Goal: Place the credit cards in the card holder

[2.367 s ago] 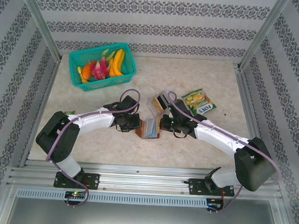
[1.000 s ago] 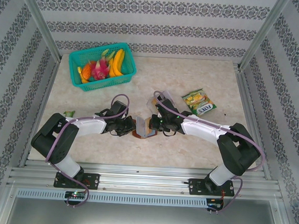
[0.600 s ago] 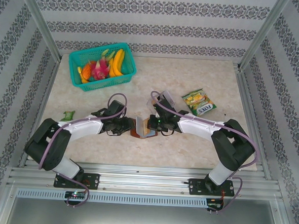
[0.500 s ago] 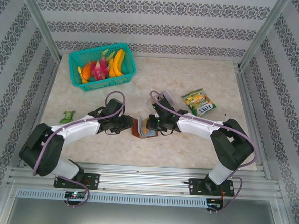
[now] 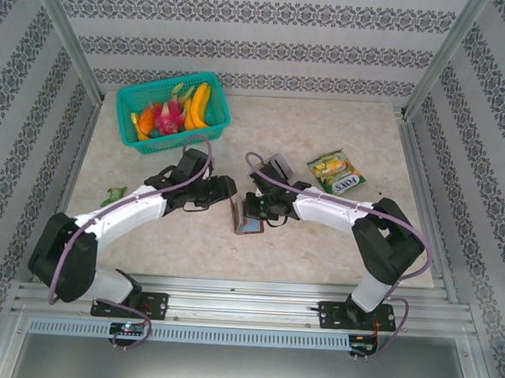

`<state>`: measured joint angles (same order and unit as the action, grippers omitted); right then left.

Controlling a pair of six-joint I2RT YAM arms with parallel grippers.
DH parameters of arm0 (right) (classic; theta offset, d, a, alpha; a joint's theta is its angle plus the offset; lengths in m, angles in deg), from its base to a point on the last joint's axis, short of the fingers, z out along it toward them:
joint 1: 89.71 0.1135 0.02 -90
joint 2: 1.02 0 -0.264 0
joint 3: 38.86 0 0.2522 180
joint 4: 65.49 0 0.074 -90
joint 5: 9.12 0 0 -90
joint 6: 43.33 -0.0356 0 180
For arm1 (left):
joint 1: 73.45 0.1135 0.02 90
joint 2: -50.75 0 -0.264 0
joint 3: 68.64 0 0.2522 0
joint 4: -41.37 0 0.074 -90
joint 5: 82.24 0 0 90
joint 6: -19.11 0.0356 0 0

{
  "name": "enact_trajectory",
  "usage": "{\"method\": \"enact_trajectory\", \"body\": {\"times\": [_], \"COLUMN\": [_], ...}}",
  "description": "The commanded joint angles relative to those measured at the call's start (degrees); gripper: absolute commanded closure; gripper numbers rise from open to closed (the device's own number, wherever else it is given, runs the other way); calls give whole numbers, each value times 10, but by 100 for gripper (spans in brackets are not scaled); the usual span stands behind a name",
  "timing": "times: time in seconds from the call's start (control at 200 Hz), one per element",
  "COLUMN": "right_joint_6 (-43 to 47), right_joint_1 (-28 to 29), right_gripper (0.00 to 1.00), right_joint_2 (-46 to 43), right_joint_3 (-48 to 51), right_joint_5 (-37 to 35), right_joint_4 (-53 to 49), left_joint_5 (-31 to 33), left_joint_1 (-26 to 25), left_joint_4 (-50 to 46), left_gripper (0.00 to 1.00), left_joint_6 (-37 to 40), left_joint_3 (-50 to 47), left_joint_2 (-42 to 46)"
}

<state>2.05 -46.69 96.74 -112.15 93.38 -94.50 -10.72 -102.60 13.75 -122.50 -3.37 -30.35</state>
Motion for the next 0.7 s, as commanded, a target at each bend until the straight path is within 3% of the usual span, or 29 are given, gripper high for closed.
{"method": "enact_trajectory", "body": {"times": [0.0,0.12,0.275,0.36,0.43,0.559,0.694], "right_joint_6": [6,1,0,-1,0,6,19], "right_joint_1": [3,1,1,0,-2,-11,-25], "right_gripper": [100,100,100,100,100,100,100], "right_joint_2": [-23,-24,-26,-29,-32,-60,-106], "right_joint_3": [-1,2,6,10,13,23,41], "right_joint_5": [-2,5,4,4,5,-27,-44], "right_joint_4": [5,16,16,18,18,-13,-26], "left_joint_5": [-17,-34,-27,-18,-15,7,15], "left_joint_1": [-1,-5,-5,-5,-4,-4,-4], "left_joint_4": [-34,-14,-9,-24,-24,-25,-25], "left_gripper": [40,37,41,49,64,80,90], "left_joint_6": [7,6,7,17,18,16,18], "left_joint_3": [10,13,15,18,13,-3,-13], "left_joint_2": [-33,-62,-87,-100,-102,-89,-84]}}
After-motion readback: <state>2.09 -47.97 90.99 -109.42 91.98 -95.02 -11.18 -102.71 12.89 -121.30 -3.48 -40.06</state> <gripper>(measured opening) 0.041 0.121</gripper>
